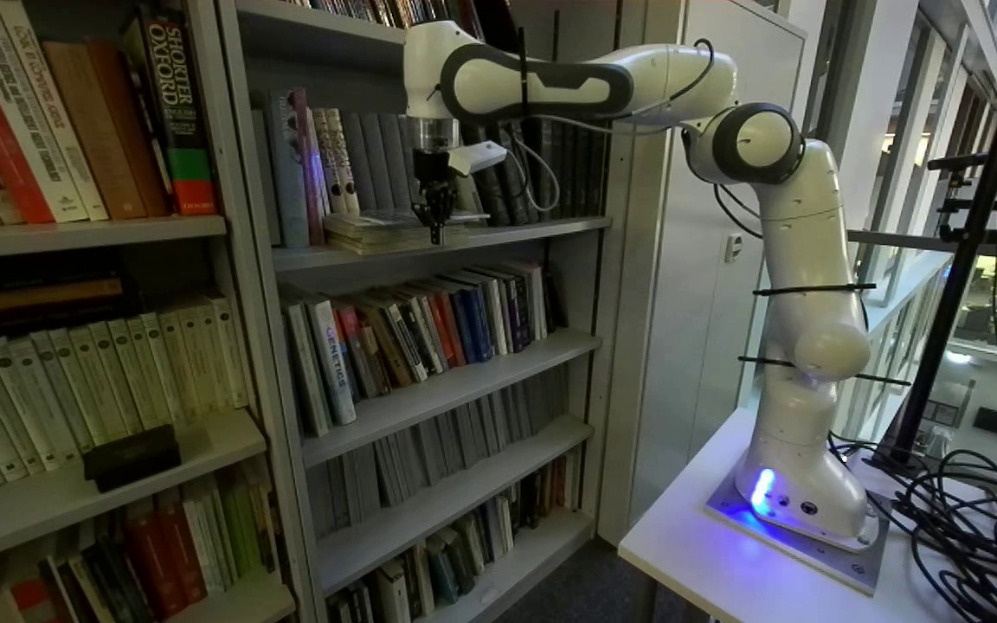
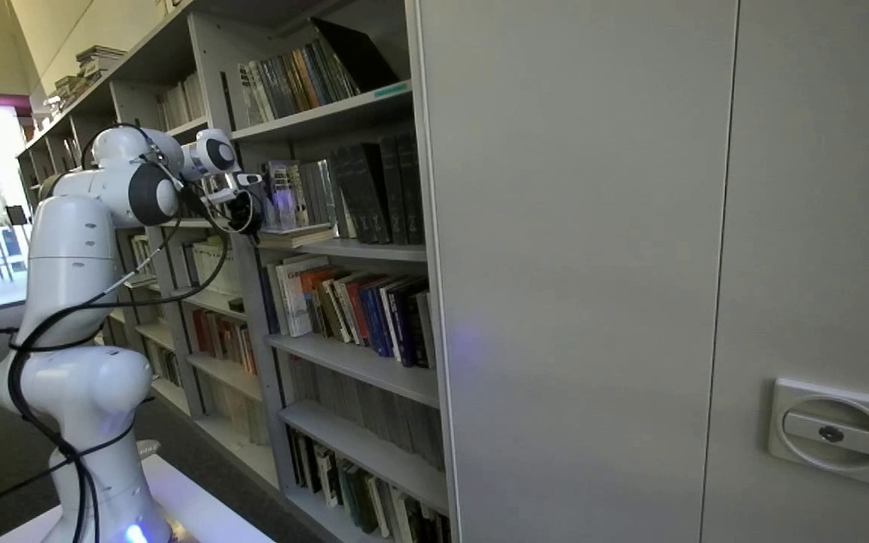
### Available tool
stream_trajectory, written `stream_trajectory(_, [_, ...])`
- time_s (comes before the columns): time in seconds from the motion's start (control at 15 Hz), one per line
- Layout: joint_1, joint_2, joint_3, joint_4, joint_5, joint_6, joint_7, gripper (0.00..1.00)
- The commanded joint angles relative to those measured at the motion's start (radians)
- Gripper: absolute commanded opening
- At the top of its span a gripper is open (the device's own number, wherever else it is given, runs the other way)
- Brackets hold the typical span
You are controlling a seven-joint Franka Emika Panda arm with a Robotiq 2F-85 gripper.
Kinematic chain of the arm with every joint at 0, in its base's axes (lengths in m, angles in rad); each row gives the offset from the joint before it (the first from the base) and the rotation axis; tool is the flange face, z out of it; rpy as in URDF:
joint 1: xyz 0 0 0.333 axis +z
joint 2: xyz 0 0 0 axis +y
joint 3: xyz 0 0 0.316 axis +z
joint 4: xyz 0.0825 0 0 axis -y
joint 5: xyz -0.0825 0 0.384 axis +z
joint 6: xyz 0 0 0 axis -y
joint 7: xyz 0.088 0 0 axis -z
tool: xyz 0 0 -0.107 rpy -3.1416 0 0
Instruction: Remove the thin books from the shelf and stack them neatly
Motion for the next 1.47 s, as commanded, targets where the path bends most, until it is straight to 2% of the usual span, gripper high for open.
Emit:
stream_trajectory(0.0, [0.018,0.063,-0.016,0.119,0.008,-0.07,-0.003,0.0])
stream_trajectory(0.53, [0.092,0.234,-0.037,0.342,-0.018,-0.152,-0.024,0.0])
stream_trajectory(0.6, [0.09,0.262,-0.016,0.386,-0.039,-0.174,-0.023,0.0])
stream_trajectory(0.8, [0.121,0.303,-0.023,0.465,-0.078,-0.213,-0.031,0.0])
stream_trajectory(0.87, [0.151,0.3,-0.065,0.47,-0.074,-0.21,-0.041,0.0])
stream_trajectory(1.27, [0.235,0.327,-0.148,0.58,-0.159,-0.224,-0.064,0.0])
stream_trajectory(1.4, [0.233,0.327,-0.134,0.576,-0.187,-0.221,-0.057,0.0])
